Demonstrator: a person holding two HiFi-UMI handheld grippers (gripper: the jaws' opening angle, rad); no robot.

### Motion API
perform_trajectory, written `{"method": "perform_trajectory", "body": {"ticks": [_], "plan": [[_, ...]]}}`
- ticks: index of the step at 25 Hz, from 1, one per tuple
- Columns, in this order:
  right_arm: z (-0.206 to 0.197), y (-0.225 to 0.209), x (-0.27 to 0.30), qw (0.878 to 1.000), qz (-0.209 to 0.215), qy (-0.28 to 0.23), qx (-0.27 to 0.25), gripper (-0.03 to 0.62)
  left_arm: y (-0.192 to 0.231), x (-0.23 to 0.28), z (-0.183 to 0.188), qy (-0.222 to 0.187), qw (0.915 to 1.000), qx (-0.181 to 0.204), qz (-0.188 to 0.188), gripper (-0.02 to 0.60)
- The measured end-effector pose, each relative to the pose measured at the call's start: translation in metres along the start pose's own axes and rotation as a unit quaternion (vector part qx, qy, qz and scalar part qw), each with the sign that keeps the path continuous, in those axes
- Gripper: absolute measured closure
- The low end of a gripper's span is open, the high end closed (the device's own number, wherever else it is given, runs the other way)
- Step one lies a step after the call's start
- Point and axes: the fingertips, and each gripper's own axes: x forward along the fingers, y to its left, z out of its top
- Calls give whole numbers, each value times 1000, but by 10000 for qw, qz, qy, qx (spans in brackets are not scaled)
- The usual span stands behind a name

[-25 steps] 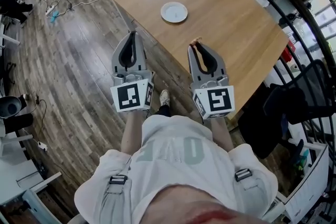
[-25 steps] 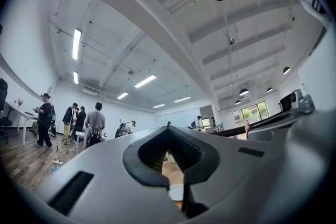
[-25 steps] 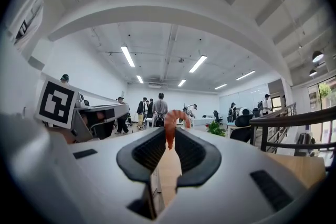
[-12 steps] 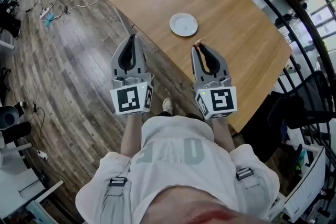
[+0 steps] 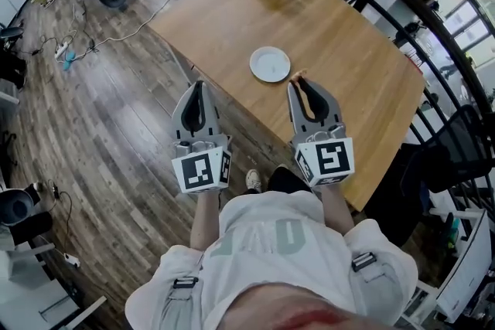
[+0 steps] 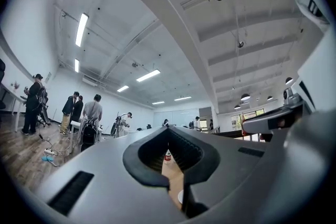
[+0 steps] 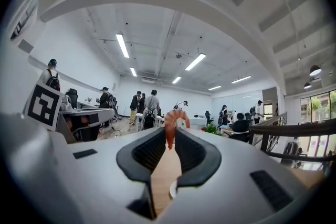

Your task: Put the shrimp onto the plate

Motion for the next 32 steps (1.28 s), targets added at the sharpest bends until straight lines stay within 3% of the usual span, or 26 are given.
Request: {"method": "perform_trajectory", "body": {"ticks": [6, 13, 15, 19, 26, 29, 32], "plan": [[-4, -8, 20, 9999, 126, 44, -54, 531, 2, 14, -14, 167, 9998, -4, 95, 575], [17, -36, 55, 9988, 220, -378, -242, 531, -3, 54, -8, 43, 9997, 189, 141, 575], [17, -47, 63, 9987, 154, -454, -163, 531, -10, 70, -11, 92, 9992, 378, 57, 575], [8, -68, 80, 9989, 89, -442, 119, 531, -31, 106, -17, 267, 9932, 1113, -190, 575], [-15, -115, 104, 9980, 43, -337, 530, 531, -43, 167, -20, 153, 9965, 789, -242, 574], [-36, -125, 106, 9977, 86, -128, 659, 531, -54, 182, -37, 351, 9982, 327, -353, 575], [-51, -132, 107, 9970, 39, 76, 774, 531, -67, 188, -46, 499, 9967, 352, -533, 575]]}}
